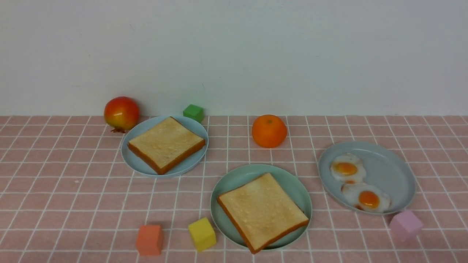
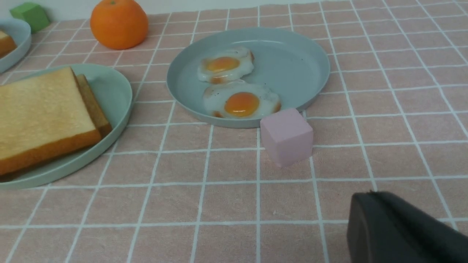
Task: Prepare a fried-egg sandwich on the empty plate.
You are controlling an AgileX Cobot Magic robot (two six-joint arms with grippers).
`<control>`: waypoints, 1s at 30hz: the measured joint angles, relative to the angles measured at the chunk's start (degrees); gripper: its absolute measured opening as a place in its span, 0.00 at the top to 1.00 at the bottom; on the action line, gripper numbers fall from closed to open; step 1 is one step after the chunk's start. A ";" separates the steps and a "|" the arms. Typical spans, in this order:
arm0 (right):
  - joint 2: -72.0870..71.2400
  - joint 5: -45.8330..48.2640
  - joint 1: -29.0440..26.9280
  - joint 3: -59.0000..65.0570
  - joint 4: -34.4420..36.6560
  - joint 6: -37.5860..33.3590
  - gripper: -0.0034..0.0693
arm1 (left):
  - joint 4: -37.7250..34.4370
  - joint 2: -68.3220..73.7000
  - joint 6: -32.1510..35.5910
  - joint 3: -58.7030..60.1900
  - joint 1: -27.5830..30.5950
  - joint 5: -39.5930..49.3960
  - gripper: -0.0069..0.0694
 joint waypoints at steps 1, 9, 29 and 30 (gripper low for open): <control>0.00 0.00 0.00 0.00 0.00 0.00 0.92 | -0.25 0.00 -0.12 0.00 0.00 0.00 0.89; 0.00 0.00 0.00 0.00 0.00 0.00 0.91 | -0.73 0.00 -0.17 0.00 0.00 0.12 0.89; 0.00 0.00 0.00 0.00 0.00 0.00 0.88 | -0.79 0.00 -0.17 -0.04 0.00 0.14 0.89; 0.00 0.00 0.00 0.00 0.00 0.00 0.88 | -0.79 0.00 -0.17 -0.04 0.00 0.14 0.89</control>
